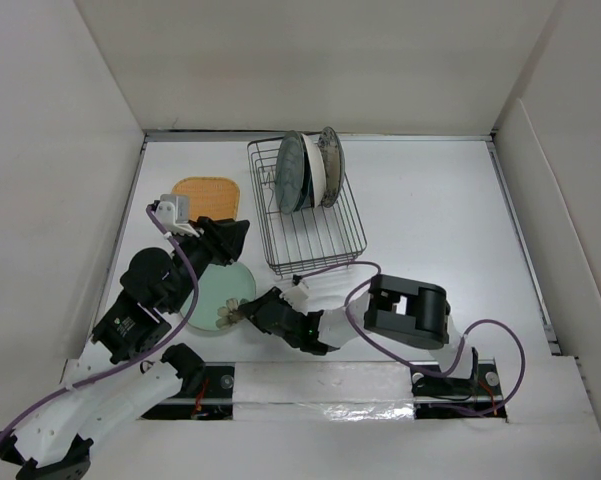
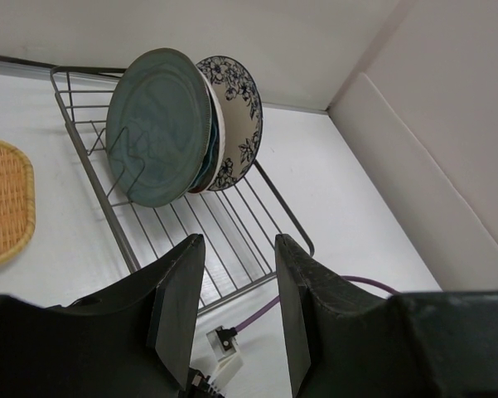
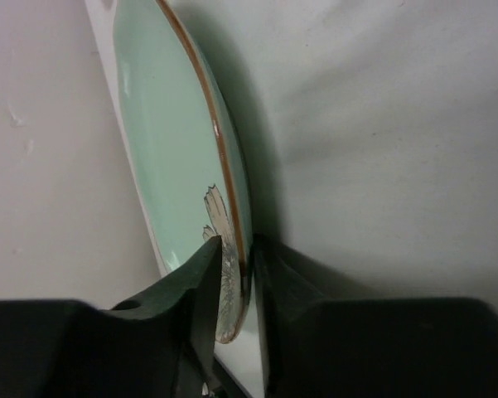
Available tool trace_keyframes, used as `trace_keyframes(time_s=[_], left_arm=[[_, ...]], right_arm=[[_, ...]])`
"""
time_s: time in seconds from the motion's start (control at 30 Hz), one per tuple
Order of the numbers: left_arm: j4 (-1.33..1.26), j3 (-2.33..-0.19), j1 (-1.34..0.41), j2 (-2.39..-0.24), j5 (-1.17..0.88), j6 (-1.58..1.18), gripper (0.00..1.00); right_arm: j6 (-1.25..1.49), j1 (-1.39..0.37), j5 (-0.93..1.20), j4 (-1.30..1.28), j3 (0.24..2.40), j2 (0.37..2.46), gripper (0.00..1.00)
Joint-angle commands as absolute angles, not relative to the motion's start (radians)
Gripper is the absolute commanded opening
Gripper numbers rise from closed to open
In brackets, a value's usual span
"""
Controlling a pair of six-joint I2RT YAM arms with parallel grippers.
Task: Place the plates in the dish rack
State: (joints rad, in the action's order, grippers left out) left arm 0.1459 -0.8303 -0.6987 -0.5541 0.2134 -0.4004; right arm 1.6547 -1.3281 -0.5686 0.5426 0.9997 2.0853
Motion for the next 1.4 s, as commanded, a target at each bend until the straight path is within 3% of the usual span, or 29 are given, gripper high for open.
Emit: trace_keyframes(time_s=[0.0, 0.03, 0.17, 0.37, 0.7, 1.03, 1.13, 1.17, 1.2, 1.37], left_arm=[[0.092, -0.831, -0.696, -0.558, 0.218, -0.399, 0.37], [0.092, -0.831, -0.696, -0.558, 0.219, -0.397, 0.37], [0.094, -0.831, -0.696, -0.558, 0.229, -0.396, 0.37], [0.091, -0.838, -0.696, -0.543, 0.259, -0.39, 0.37], [0.109, -0.919, -0.696, -0.532, 0.319, -0.373, 0.41], [0.086, -0.904, -0.696, -0.499, 0.341, -0.371, 0.41], [0.081, -0.878, -0.696, -0.502, 0.341, -0.364, 0.32], [0.077, -0.861, -0.696, -0.502, 0.342, -0.364, 0.22], [0.078, -0.853, -0.696, -0.502, 0.342, -0.364, 0.18], [0.083, -0.824, -0.696, -0.509, 0.328, -0.373, 0.14]], right_arm=[[1.644, -1.316, -0.534, 0.514, 0.985, 2.146, 0.23], [1.644, -1.316, -0.523, 0.535, 0.983, 2.16, 0.15], [1.606, -1.328, -0.509, 0.566, 0.963, 2.146, 0.0], [1.426, -1.383, -0.601, 0.522, 0.903, 1.962, 0.0], [0.926, -1.427, -0.793, 0.361, 1.078, 1.616, 0.0], [0.554, -1.189, -0.819, 0.251, 1.302, 1.523, 0.0], [0.468, -1.077, -0.779, 0.265, 1.351, 1.539, 0.0], [0.433, -1.054, -0.794, 0.259, 1.411, 1.552, 0.0], [0.384, -1.033, -0.831, 0.24, 1.452, 1.571, 0.0], [0.278, -0.947, -0.906, 0.141, 1.676, 1.736, 0.0]])
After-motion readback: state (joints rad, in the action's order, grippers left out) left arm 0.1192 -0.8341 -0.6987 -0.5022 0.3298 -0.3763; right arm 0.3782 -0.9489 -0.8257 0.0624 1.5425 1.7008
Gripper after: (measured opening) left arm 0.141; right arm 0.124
